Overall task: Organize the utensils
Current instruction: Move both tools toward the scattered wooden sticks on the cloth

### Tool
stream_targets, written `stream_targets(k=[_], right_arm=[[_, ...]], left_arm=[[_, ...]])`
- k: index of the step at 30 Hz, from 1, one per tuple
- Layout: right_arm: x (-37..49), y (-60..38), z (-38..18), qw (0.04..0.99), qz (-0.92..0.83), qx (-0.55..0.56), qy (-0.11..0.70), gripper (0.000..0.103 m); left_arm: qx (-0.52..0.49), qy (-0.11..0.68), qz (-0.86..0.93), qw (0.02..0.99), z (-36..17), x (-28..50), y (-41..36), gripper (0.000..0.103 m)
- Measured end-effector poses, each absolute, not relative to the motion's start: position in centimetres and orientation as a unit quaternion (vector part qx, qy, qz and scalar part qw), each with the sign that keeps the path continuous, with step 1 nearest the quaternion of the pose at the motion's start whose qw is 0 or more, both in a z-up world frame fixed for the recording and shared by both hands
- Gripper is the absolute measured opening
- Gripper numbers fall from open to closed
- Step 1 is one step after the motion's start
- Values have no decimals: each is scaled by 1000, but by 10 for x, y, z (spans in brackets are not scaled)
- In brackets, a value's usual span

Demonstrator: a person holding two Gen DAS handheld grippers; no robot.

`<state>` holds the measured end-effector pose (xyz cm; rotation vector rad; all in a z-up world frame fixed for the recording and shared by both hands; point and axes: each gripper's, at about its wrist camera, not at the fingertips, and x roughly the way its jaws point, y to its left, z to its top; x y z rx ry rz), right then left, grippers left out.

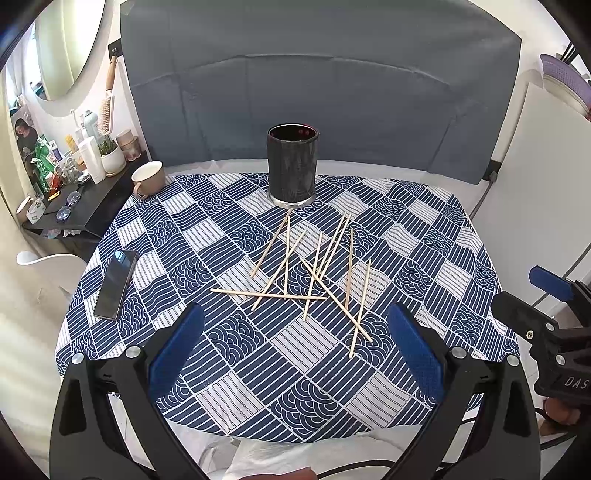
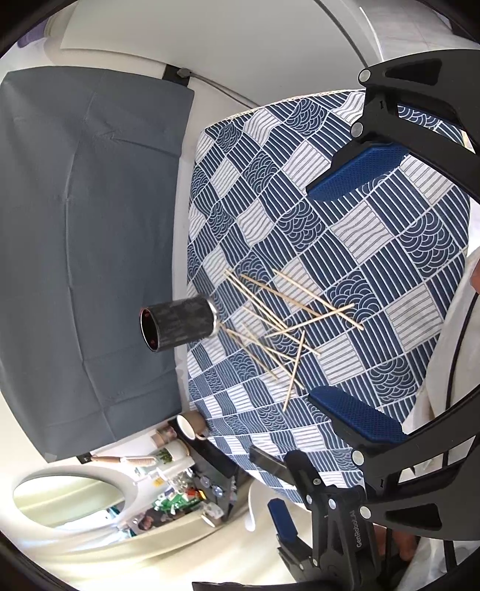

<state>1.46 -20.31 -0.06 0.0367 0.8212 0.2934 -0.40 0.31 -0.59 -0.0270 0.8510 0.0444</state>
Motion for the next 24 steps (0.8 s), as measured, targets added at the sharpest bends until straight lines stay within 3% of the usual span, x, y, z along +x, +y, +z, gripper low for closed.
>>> stream_targets(k=[24], right_arm=[[33, -185, -18, 887, 145, 15, 437, 96]], left_arm=[[-26, 460, 24, 887, -25, 10, 21, 97]])
